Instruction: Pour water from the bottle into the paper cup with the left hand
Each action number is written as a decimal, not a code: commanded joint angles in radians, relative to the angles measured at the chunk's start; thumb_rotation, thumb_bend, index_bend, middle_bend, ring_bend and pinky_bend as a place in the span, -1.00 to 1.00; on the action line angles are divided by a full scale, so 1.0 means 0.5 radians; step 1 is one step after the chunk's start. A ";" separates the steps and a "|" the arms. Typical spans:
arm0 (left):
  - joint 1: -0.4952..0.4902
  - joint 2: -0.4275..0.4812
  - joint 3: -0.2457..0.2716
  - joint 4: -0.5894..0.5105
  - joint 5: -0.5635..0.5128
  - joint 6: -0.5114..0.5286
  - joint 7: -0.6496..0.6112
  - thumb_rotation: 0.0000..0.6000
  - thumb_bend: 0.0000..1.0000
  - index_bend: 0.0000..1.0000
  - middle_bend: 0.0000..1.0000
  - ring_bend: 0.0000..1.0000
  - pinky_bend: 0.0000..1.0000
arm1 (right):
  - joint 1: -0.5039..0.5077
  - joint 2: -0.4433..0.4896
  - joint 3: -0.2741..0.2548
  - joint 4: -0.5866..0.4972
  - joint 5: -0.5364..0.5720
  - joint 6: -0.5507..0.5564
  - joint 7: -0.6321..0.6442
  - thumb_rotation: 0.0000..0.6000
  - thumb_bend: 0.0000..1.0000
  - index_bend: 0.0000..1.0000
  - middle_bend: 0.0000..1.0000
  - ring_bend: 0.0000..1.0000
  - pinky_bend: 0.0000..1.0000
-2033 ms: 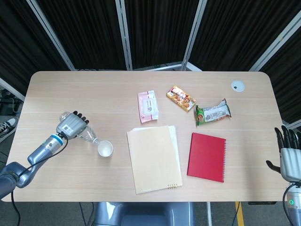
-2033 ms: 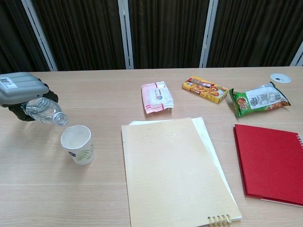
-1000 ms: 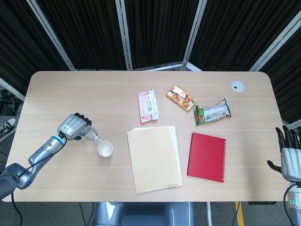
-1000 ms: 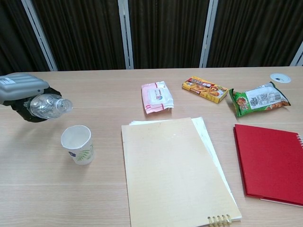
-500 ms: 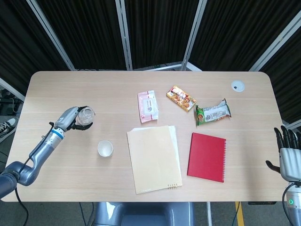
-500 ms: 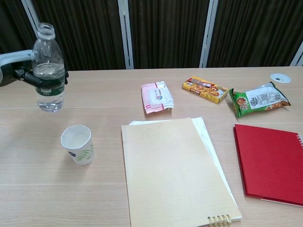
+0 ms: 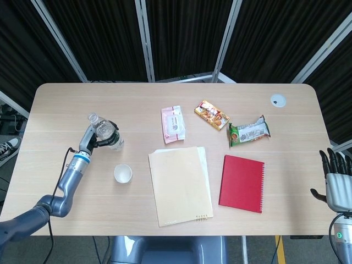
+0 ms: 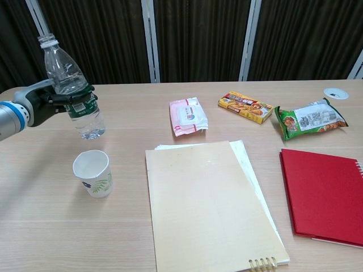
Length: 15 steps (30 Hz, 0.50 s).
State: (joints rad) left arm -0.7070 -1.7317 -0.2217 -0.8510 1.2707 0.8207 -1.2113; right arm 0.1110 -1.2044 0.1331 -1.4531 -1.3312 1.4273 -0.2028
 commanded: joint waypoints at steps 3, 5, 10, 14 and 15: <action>0.012 -0.085 -0.022 0.082 0.014 -0.015 -0.078 1.00 0.19 0.28 0.05 -0.28 -0.30 | 0.001 -0.003 -0.004 0.013 0.007 -0.015 0.004 1.00 -1.00 -1.00 -1.00 -1.00 -1.00; 0.014 -0.106 -0.014 0.114 0.033 -0.020 -0.093 1.00 0.18 0.28 0.05 -0.28 -0.30 | 0.002 -0.005 -0.005 0.019 0.010 -0.019 0.005 1.00 -1.00 -1.00 -1.00 -1.00 -1.00; 0.021 -0.174 0.021 0.241 0.076 -0.026 -0.059 1.00 0.18 0.27 0.05 -0.28 -0.29 | 0.000 -0.008 -0.005 0.021 0.014 -0.018 0.005 1.00 -1.00 -1.00 -1.00 -1.00 -1.00; 0.028 -0.213 0.039 0.317 0.104 -0.036 -0.088 1.00 0.17 0.26 0.05 -0.30 -0.30 | 0.003 -0.014 -0.011 0.024 0.011 -0.025 -0.007 1.00 -1.00 -1.00 -1.00 -1.00 -1.00; 0.029 -0.219 0.047 0.332 0.115 -0.042 -0.103 1.00 0.17 0.26 0.04 -0.31 -0.30 | 0.004 -0.016 -0.012 0.024 0.012 -0.029 -0.009 1.00 -1.00 -1.00 -1.00 -1.00 -1.00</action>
State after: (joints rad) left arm -0.6940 -1.8357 -0.2031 -0.6922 1.3221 0.8028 -1.2565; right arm 0.1126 -1.2118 0.1272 -1.4410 -1.3252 1.4135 -0.2069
